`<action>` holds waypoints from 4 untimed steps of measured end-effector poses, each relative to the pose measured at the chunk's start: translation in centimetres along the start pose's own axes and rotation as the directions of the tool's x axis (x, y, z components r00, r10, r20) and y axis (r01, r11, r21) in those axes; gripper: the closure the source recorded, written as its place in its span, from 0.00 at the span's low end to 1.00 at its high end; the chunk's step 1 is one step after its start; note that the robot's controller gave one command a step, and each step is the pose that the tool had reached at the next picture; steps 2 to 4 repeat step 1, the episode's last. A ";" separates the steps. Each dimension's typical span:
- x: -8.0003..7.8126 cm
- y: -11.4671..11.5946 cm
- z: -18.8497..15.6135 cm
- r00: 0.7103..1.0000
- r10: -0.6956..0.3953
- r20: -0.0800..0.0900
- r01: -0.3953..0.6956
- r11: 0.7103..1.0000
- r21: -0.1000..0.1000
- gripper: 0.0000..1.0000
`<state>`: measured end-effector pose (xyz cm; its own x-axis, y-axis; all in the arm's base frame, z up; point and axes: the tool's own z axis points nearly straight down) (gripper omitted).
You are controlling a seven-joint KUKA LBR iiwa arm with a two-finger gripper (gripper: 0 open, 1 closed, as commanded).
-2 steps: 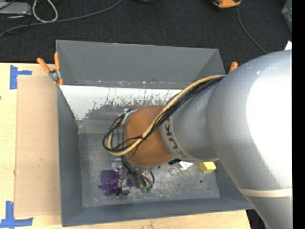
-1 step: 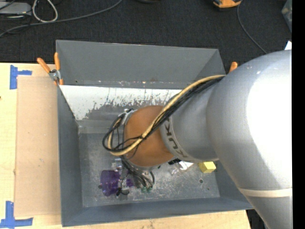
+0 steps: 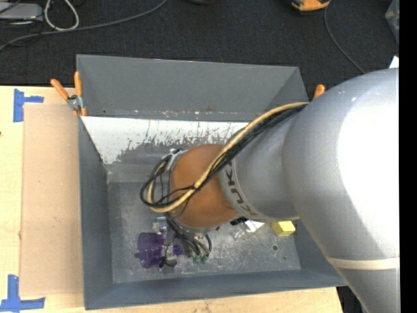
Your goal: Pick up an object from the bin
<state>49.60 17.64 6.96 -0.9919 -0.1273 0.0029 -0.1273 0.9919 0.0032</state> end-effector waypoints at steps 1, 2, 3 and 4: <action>0.2 0.0 -1.3 1.000 0.001 -0.007 -0.001 1.000 0.001 1.00; 0.2 0.0 -1.3 1.000 0.001 -0.007 -0.001 1.000 0.001 1.00; 0.2 0.0 -1.3 1.000 0.001 -0.007 -0.001 1.000 0.001 1.00; 0.2 0.0 -1.3 1.000 0.001 -0.007 -0.001 1.000 0.001 1.00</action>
Offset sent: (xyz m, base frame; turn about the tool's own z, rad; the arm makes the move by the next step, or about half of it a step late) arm -0.0015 -0.0005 0.1303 0.0004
